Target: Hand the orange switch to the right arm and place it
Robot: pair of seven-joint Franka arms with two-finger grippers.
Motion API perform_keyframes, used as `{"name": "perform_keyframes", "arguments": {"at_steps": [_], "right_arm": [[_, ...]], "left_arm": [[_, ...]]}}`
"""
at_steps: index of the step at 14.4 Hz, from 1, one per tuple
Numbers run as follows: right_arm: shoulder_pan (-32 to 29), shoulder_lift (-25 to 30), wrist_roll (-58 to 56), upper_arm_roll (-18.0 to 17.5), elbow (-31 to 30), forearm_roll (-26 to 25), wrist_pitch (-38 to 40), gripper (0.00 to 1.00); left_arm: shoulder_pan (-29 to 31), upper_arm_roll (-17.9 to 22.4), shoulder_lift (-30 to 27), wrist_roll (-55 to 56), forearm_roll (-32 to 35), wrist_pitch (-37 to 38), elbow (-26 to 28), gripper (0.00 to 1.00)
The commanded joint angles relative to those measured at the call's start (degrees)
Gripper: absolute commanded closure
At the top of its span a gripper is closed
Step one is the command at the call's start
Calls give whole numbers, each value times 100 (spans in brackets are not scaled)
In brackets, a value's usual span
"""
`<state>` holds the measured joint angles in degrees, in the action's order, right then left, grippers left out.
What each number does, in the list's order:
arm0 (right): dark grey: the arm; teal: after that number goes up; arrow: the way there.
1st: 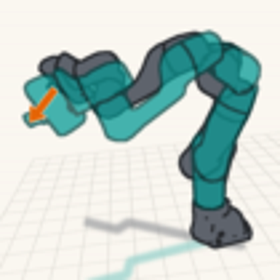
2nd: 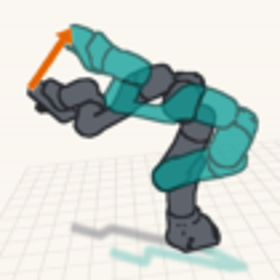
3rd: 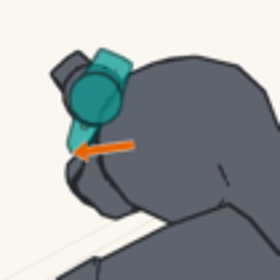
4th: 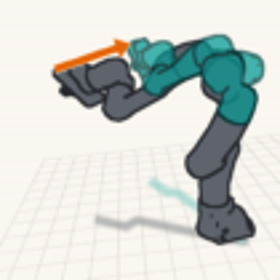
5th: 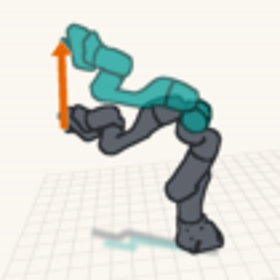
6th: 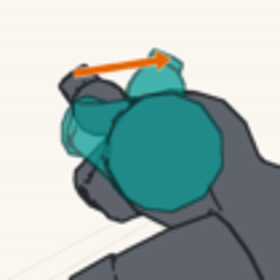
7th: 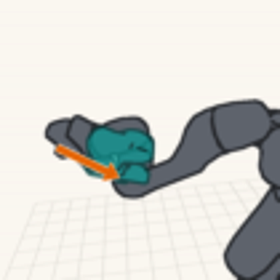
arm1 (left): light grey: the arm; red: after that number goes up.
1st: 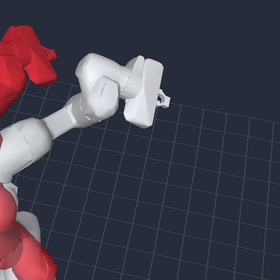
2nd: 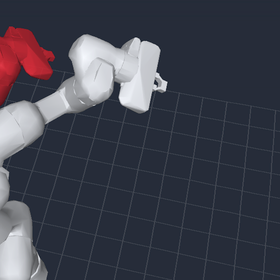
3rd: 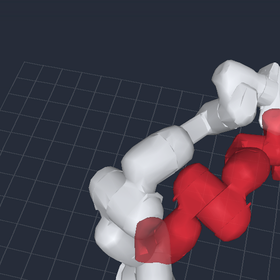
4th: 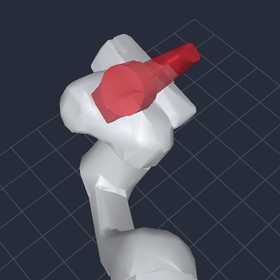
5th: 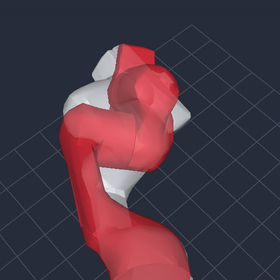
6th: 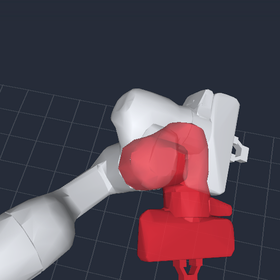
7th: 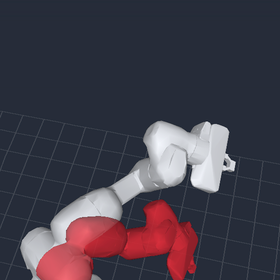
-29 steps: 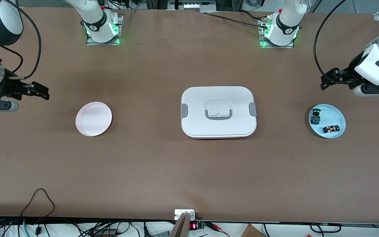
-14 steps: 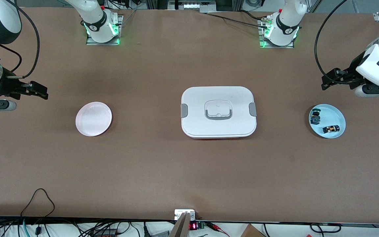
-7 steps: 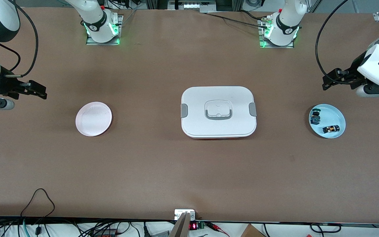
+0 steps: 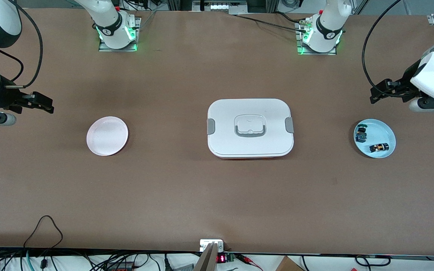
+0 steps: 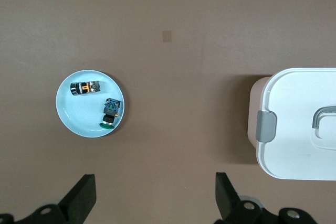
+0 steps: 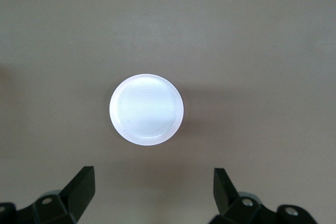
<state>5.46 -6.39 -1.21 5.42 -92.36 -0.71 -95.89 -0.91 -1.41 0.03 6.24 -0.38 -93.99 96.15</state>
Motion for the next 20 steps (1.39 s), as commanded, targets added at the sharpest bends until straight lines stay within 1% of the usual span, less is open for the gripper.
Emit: {"name": "perform_keyframes", "arguments": {"at_steps": [1,3,8,12,14,15,17,18,20], "right_arm": [[-45,50,-63,3,43,159,236,0],[-36,59,-89,3,43,107,298,0],[-19,94,-107,-14,43,63,290,0],[-18,94,-107,-15,43,54,298,0],[-10,94,-107,-15,43,54,299,0],[-10,94,-107,-15,43,54,307,0],[-1,94,-107,-23,43,54,307,0],[-10,94,-107,-32,43,54,307,0],[-10,103,-107,-41,43,63,316,0]], "left_arm": [[205,-8,217,-105,-24,127,-236,0],[223,1,322,-122,-59,127,-368,0],[214,-17,419,-123,-59,144,-377,0],[240,-8,787,-131,37,144,-351,0],[476,1,1138,-175,73,92,-351,0],[556,1,1340,-193,73,-4,-351,0],[837,1,1727,-419,108,-652,-255,0],[864,1,1868,-578,108,-995,-150,0],[1197,1,2045,-754,108,-1558,131,0]]}}
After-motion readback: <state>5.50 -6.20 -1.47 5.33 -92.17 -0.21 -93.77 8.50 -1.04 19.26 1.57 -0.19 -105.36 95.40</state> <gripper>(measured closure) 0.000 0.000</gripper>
